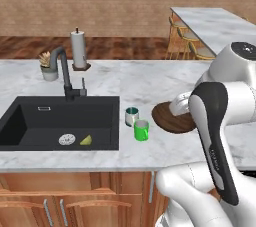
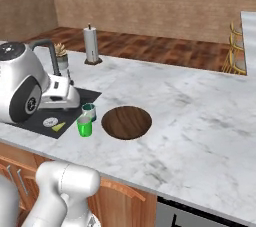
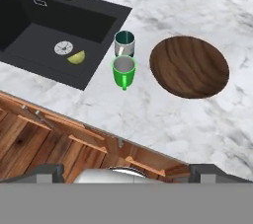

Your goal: Clear the mugs and bowl far away from the sink.

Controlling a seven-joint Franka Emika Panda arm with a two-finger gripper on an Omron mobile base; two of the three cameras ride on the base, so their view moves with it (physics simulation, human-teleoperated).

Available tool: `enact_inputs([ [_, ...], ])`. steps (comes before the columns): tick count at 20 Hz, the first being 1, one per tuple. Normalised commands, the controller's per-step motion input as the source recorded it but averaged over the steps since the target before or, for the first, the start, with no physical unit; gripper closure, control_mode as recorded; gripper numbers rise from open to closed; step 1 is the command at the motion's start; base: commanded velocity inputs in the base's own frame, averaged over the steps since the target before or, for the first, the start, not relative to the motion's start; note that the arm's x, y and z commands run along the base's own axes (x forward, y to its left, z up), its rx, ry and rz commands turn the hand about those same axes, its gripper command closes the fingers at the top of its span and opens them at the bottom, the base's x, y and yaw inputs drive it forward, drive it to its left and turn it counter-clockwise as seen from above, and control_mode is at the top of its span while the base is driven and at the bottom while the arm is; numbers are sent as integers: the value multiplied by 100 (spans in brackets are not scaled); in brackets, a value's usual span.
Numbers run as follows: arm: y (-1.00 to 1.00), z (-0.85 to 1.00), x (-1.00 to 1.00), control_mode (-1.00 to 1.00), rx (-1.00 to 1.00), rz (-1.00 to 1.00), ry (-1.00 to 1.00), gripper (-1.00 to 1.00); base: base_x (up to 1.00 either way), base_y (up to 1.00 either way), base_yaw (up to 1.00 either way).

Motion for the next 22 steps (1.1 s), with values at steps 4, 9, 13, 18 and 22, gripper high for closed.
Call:
enact_inputs([
  [4,11,-25,3,-100,0,-18,0,-100,0,0,0],
  [9,8,-36,2,-100,-1,-4,0,-100,0,0,0],
  [13,0,-34,3,-100,0,0,0,-100,0,0,0],
  [18,0,-25,13,-100,2,0,7,-100,0,0,0],
  [22,0,-26,21,-100,3,0,8,-100,0,0,0],
])
